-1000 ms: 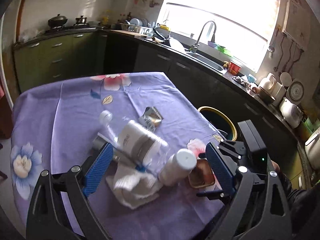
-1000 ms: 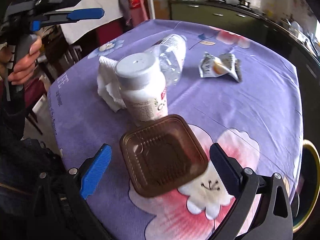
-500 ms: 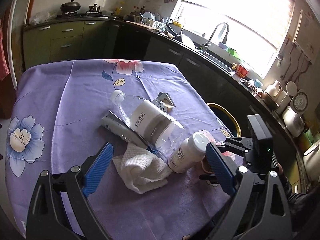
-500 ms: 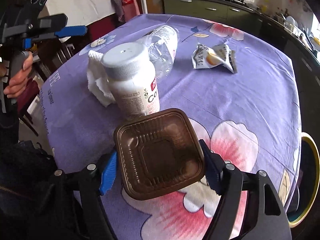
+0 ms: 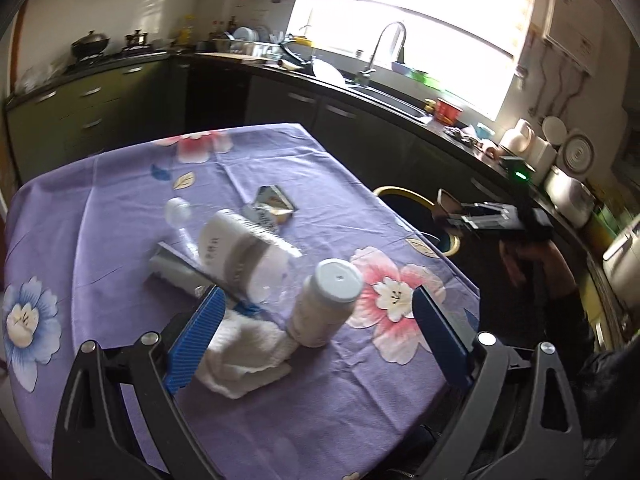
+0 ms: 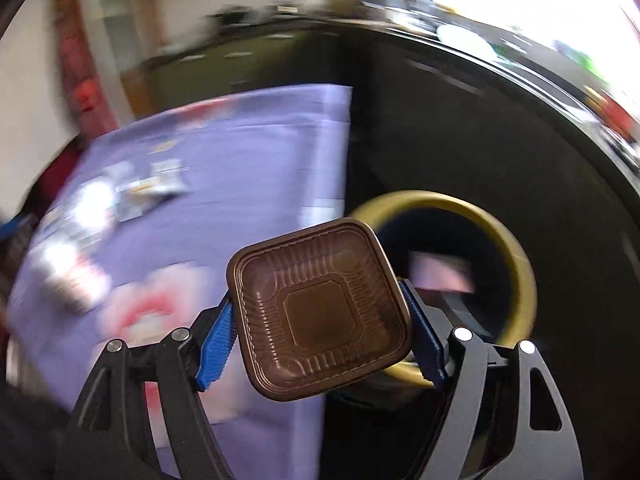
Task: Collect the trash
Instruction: 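Carry the brown tray over the bin and open the right gripper, then grasp the white pill bottle by its cap with the left gripper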
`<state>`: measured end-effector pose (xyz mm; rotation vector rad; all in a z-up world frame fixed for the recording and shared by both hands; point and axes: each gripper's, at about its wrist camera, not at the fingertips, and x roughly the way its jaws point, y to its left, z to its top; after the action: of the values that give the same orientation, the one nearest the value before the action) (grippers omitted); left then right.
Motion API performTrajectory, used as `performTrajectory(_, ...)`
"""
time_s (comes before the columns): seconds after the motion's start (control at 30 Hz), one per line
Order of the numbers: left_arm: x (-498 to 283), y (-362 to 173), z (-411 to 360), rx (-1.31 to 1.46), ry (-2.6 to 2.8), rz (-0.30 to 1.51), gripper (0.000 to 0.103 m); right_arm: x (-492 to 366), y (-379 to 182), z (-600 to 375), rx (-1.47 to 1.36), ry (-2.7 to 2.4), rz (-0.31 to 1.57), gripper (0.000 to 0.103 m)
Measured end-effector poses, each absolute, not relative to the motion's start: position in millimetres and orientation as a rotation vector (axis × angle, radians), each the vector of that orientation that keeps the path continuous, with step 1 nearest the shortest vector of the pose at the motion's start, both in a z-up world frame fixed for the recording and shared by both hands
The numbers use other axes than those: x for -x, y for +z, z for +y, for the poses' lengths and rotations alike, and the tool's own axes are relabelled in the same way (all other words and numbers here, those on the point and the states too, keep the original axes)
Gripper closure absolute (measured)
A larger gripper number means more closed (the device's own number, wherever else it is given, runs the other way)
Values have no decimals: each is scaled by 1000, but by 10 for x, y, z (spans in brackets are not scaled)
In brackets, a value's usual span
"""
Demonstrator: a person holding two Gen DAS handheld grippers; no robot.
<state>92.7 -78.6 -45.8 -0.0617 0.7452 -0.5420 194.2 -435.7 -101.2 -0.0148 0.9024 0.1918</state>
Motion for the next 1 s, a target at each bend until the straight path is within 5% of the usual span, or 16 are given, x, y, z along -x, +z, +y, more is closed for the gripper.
performTrajectory(0.1,-948,-466,-874,52,-566,752,13,-2224,-1146,-4726,-29,77,944,27)
performTrajectory(0.2,-969,-490,-950,39,-582,764,13,-2453,-1287,-4938,-44,8,963,8)
performTrajectory(1.0,-1230,-752,-1327,-76,-685,801,13,-1578,-1117,-4542,-193,100,851,8)
